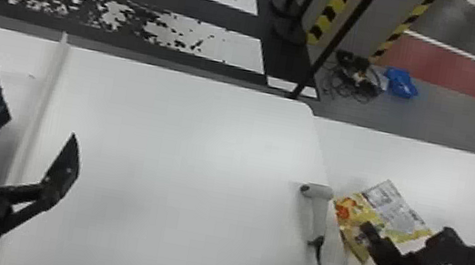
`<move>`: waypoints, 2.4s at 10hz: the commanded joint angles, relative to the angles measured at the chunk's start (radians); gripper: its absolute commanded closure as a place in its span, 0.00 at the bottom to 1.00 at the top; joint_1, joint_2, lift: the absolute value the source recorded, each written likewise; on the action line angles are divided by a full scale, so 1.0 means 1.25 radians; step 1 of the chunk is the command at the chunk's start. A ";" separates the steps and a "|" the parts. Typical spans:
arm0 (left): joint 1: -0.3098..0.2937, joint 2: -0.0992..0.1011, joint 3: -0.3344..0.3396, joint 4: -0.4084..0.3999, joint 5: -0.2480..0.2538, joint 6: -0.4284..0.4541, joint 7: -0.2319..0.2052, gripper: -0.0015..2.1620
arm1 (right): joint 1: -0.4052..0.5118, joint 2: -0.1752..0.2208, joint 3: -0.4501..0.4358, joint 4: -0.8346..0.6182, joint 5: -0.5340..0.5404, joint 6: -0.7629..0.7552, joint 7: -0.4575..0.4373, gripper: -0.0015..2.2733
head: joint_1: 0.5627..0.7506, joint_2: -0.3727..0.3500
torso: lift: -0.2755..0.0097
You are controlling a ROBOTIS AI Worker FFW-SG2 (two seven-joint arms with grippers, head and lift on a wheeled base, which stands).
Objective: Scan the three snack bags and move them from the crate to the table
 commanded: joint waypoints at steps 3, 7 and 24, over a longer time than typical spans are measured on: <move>0.003 -0.001 -0.011 -0.006 -0.007 0.002 0.000 0.03 | 0.132 0.016 0.018 -0.284 0.088 0.093 -0.093 0.03 | 0.70 0.03 | 0.75; 0.003 -0.005 -0.014 -0.010 -0.013 0.002 0.006 0.03 | 0.322 0.072 0.044 -0.602 0.030 0.083 0.009 0.03 | 0.70 0.03 | 0.75; -0.082 -0.009 0.373 -0.155 0.173 0.577 0.000 0.05 | 0.415 0.086 0.590 -0.588 0.433 -0.535 -0.003 0.04 | 0.70 0.70 | 0.75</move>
